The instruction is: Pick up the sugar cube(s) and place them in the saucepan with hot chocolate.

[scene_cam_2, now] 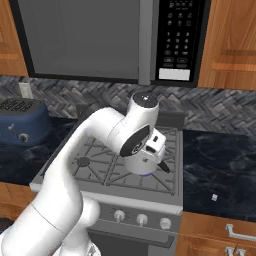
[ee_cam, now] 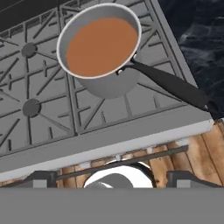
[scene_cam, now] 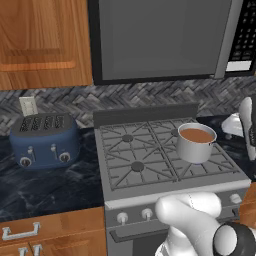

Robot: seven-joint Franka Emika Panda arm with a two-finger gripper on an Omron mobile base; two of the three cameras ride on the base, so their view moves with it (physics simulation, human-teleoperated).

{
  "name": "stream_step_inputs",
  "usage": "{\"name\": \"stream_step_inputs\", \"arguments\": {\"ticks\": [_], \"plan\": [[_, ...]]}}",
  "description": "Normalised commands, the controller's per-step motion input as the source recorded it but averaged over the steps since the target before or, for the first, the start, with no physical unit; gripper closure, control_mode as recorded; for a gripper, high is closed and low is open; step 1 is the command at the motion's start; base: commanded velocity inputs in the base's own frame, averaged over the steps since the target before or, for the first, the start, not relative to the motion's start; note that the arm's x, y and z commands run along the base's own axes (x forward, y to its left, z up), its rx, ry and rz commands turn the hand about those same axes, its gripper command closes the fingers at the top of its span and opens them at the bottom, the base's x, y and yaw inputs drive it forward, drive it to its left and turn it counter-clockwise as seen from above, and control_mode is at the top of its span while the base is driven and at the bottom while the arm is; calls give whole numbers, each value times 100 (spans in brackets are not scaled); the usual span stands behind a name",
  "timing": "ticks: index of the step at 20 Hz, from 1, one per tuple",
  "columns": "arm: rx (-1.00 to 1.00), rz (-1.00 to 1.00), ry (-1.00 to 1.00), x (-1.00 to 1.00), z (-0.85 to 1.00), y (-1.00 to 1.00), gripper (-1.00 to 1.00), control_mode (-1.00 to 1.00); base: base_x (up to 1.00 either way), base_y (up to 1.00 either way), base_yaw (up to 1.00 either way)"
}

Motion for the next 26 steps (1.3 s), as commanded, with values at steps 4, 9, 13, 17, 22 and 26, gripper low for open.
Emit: {"name": "stream_step_inputs", "arguments": {"ticks": [4,9,13,17,22,26], "plan": [[11,20,-13,-38,-20,-100,-100,-100,0,0,0],[2,23,-13,-44,-23,-100,-100,-100,0,0,0],[-2,20,-13,-34,-10,-96,-100,-100,0,0,0],[-14,9,-3,-17,-21,-97,-100,-100,0,0,0],[-11,-2,20,7,-34,-99,-100,-100,0,0,0],[0,-9,46,35,-38,-81,-100,-100,0,0,0]]}}
